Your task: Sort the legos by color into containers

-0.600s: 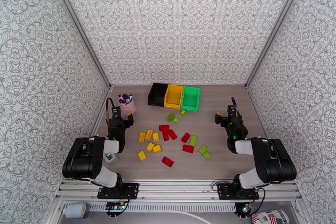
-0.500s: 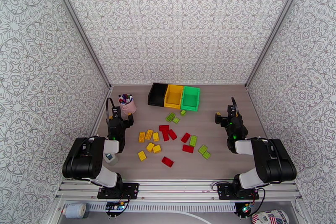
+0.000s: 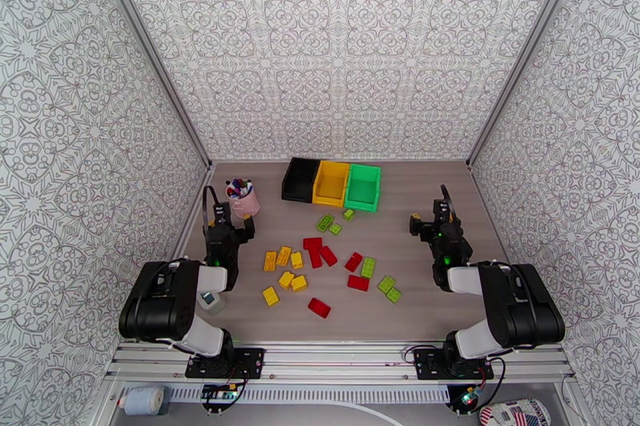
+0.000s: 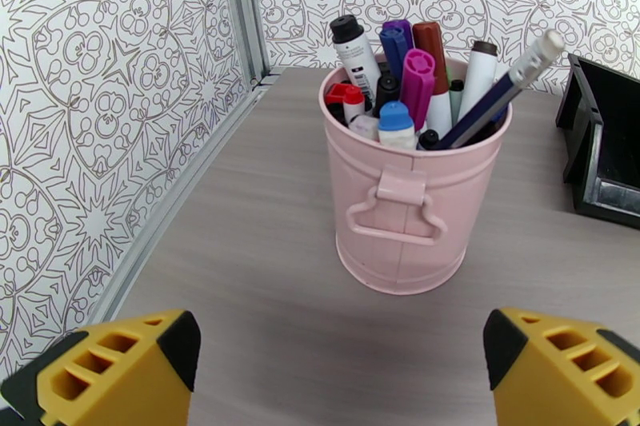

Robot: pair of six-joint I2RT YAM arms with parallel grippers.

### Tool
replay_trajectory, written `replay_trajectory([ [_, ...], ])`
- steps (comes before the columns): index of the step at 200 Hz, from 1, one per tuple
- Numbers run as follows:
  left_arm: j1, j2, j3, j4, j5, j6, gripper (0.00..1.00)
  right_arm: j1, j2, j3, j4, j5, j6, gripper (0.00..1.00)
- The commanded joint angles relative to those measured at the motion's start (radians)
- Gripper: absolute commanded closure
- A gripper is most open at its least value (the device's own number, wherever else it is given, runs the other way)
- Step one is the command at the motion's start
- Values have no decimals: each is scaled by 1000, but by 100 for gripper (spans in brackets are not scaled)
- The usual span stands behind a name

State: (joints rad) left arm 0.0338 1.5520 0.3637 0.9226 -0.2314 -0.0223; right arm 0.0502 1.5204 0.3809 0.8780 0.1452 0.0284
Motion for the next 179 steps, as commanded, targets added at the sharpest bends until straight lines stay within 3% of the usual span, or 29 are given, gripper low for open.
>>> replay_trajectory([
  [1,-6,-6,6,2,15,10,1,-7,-5,0,-4,12,4,1],
  [179,6,-7,12,-11,40,3,1,-7,-6,0,-4,12,4,1],
])
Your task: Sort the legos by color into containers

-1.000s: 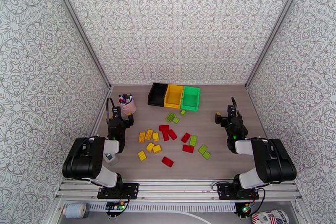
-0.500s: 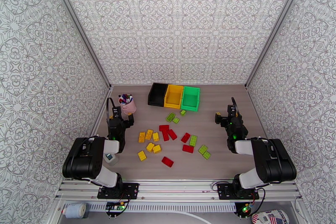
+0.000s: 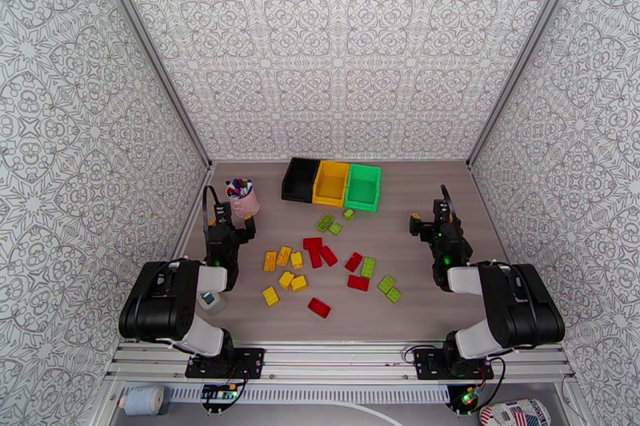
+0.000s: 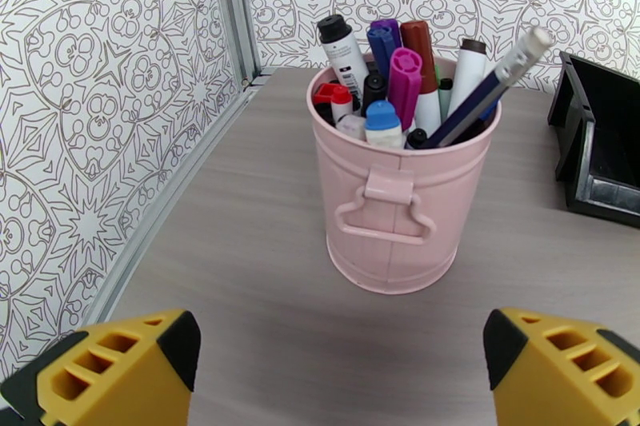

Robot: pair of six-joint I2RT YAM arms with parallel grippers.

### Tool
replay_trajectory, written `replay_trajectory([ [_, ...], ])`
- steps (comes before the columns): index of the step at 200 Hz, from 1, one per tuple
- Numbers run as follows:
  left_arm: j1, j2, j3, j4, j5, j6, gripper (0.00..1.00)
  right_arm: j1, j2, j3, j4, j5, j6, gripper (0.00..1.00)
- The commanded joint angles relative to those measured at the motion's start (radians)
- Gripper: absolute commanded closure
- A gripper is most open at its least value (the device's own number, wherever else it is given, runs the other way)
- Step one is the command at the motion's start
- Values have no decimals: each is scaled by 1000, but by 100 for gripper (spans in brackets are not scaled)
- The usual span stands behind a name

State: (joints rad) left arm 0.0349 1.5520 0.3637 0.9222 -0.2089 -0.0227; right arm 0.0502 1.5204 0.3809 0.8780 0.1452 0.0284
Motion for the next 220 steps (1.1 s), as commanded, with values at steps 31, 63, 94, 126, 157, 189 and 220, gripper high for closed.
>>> replay_trajectory([
  [31,9,-9,12,-14,25,0,1,-7,-4,3,-7,8,6,1],
  [63,2,-129,61,-212,26,9,1,-7,-128,73,-230,61,20,1],
  [94,-35,-372,298,-891,-74,-144,1,-7,-360,239,-777,156,160,1],
  [126,-105,-556,509,-1442,-92,-333,1,-8,-590,382,-1387,170,447,1],
  [157,-88,-731,590,-1801,69,-583,1,-9,-808,409,-1738,-87,556,10],
  [189,-140,-880,576,-1992,325,-782,5,-7,-872,384,-1984,-393,654,39],
  [220,-387,-1099,454,-2085,292,-1057,10,-2,-1006,292,-2107,-519,712,38],
])
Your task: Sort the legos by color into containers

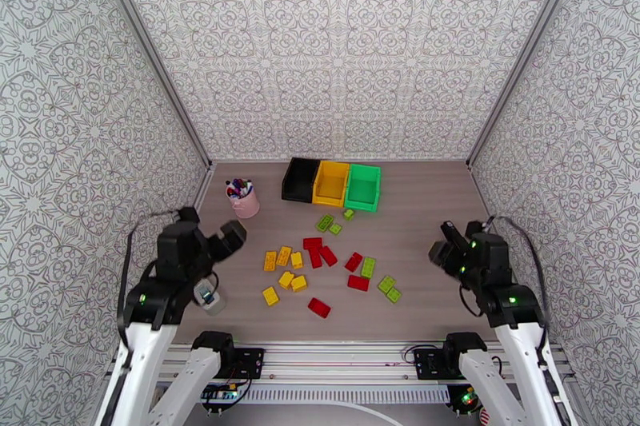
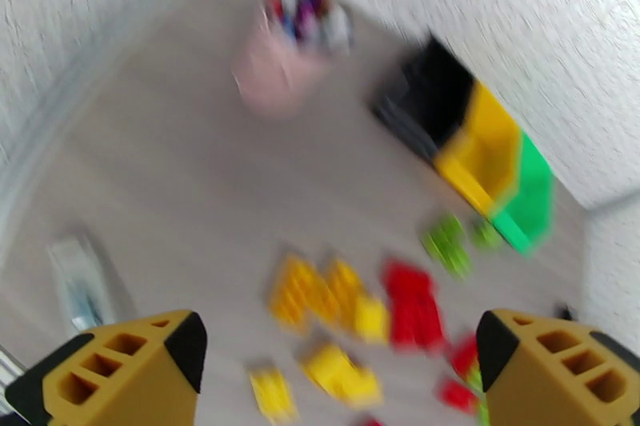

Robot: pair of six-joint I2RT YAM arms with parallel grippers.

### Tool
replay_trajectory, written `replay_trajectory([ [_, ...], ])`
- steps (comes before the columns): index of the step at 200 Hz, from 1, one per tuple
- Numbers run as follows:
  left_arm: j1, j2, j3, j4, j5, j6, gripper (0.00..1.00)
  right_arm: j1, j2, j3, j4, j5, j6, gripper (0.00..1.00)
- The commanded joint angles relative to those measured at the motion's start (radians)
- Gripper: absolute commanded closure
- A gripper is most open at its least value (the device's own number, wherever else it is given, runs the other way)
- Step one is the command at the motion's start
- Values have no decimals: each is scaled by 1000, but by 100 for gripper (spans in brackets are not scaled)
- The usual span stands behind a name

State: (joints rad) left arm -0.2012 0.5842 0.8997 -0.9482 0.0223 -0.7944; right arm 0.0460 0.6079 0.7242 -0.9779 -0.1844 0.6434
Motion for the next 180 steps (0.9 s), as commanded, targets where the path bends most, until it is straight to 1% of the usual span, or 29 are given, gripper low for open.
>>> replay_trajectory([
  [1,-159,-137,-84,-222,56,-295,10,2,-98,-51,-260,-192,101,38],
  [7,-205,-169,-97,-255,36,-345,10,3,-117,-54,-286,-219,106,38],
  [15,-258,-205,-116,-264,28,-372,11,4,-143,-60,-294,-259,107,38],
  [30,-341,-254,-143,-322,-12,-425,10,3,-174,-68,-318,-261,82,37],
  [44,-390,-277,-160,-335,-23,-442,10,3,-171,-99,-315,-261,71,38],
  [56,-414,-261,-159,-326,-23,-428,9,3,-156,-123,-301,-273,87,39],
  [70,-431,-197,-154,-283,-16,-382,9,5,-149,-129,-275,-281,102,39],
  [87,-470,-76,-147,-192,-29,-332,10,5,-121,-124,-259,-273,97,38],
  [115,-616,151,-109,-1,-124,-293,9,9,-44,-141,-206,-273,93,38],
  [133,-687,288,-62,106,-168,-271,9,20,-9,-141,-156,-267,128,38],
  [144,-704,345,-39,169,-173,-245,8,38,20,-144,-104,-262,163,39],
  [158,-697,395,-28,238,-173,-213,4,83,75,-135,-40,-226,209,40],
  [166,-673,414,-31,285,-149,-193,2,114,110,-128,-6,-202,235,40],
  [180,-598,443,-37,363,-60,-148,1,193,192,-110,73,-148,292,39],
])
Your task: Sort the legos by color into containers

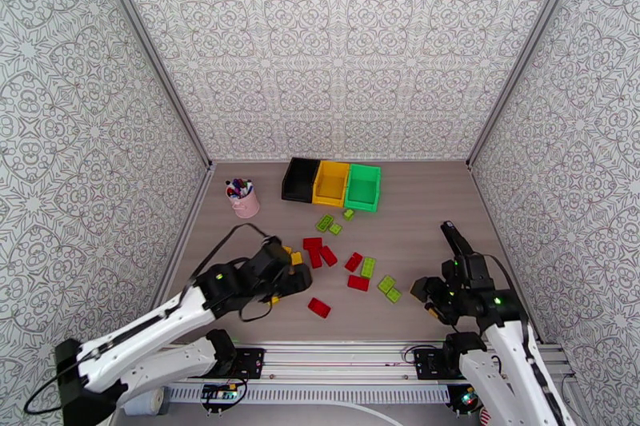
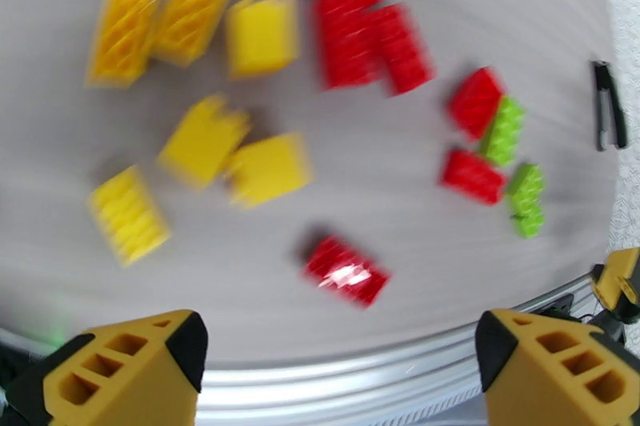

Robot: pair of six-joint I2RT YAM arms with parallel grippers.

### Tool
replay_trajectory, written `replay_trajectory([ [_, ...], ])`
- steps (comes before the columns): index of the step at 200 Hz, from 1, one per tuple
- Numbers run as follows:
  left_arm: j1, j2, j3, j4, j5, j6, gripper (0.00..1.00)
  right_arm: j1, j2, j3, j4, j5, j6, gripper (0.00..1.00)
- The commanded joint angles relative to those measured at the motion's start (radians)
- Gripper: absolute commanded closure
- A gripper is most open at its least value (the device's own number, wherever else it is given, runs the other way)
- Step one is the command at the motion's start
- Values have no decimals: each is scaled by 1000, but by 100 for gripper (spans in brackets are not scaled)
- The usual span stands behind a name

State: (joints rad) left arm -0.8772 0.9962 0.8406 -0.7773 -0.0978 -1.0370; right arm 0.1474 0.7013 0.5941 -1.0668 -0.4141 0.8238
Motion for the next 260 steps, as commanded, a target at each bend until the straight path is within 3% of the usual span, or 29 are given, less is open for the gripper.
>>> replay_trajectory([
  [1,87,34,23,196,66,99,1,106,112,25,173,90,120,40],
  [41,318,122,97,230,196,276,1,364,435,205,272,272,216,35],
  [75,442,197,155,210,313,341,1,482,639,330,304,335,249,34],
  [143,443,220,106,229,375,358,1,543,957,495,317,325,217,36],
  [260,391,329,127,307,397,314,1,521,1013,525,263,351,115,44],
])
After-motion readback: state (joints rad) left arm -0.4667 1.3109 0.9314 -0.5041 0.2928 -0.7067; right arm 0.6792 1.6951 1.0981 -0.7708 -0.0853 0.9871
